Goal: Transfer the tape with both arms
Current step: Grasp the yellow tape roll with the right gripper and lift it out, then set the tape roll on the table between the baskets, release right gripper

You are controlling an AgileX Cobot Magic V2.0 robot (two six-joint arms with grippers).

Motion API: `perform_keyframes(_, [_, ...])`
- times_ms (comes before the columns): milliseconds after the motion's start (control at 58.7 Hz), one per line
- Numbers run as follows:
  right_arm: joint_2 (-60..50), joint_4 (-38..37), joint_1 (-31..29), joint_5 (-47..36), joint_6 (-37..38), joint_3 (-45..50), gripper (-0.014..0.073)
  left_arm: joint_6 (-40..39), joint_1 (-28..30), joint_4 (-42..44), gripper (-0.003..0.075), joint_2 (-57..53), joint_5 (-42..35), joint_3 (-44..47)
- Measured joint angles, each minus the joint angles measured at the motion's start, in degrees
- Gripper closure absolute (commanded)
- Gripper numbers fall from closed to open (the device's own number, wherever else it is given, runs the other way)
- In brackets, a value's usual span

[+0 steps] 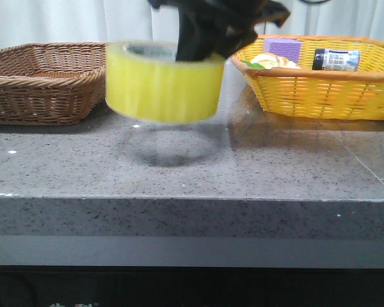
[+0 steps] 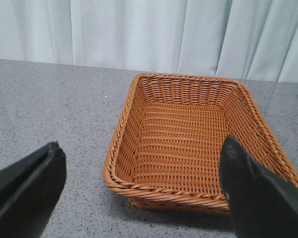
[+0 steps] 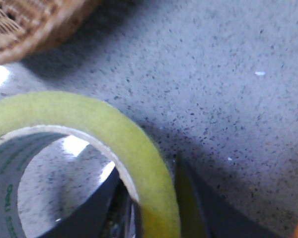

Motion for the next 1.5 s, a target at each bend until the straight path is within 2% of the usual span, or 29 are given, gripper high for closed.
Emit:
perform_keyframes(341, [3.55,-0.08,0.0,-1.26,0.0,0.23,0.0475,0.0,0.0,0.0,0.0102,0.0,0.0,0.0])
perform_keyframes(409, [3.69,-0.08,0.0,-1.49,0.0,0.23,0.0439,0.0,0.0,0.0,0.0102,0.0,0.0,0.0])
perform_keyframes(596, [3.69,0.05,0.0,-1.52,0.0,0.23,0.026,0.0,0.0,0.0,0.0102,0.0,0.0,0.0])
perform_keyframes(852, [3.32,0.15,0.0,-2.92,0.0,0.23,0.0243,0.0,0.0,0.0,0.0102,0.0,0.0,0.0])
perform_keyframes(1022, [-0.42,0.15,0.0,-3.08,0.0,0.23,0.0305,0.0,0.0,0.0,0.0102,0.0,0.0,0.0])
perform_keyframes(1091, [-2.6,0.15,0.0,-3.58,0.0,0.23,0.037,0.0,0.0,0.0,0.0102,0.0,0.0,0.0])
perform_keyframes(1244, [-5.67,0.15,0.0,-5.16,0.0,0.23,0.0592,0.0,0.0,0.0,0.0102,0.0,0.0,0.0])
perform_keyframes(1312, [-6.14,0.15,0.0,-5.67,0.0,0.23,0.0657,0.0,0.0,0.0,0.0102,0.0,0.0,0.0])
perform_keyframes(1500, [-7.22,0.15,-0.63,-6.13,0.0,0.23,0.0662,0.0,0.0,0.0,0.0102,0.0,0.0,0.0])
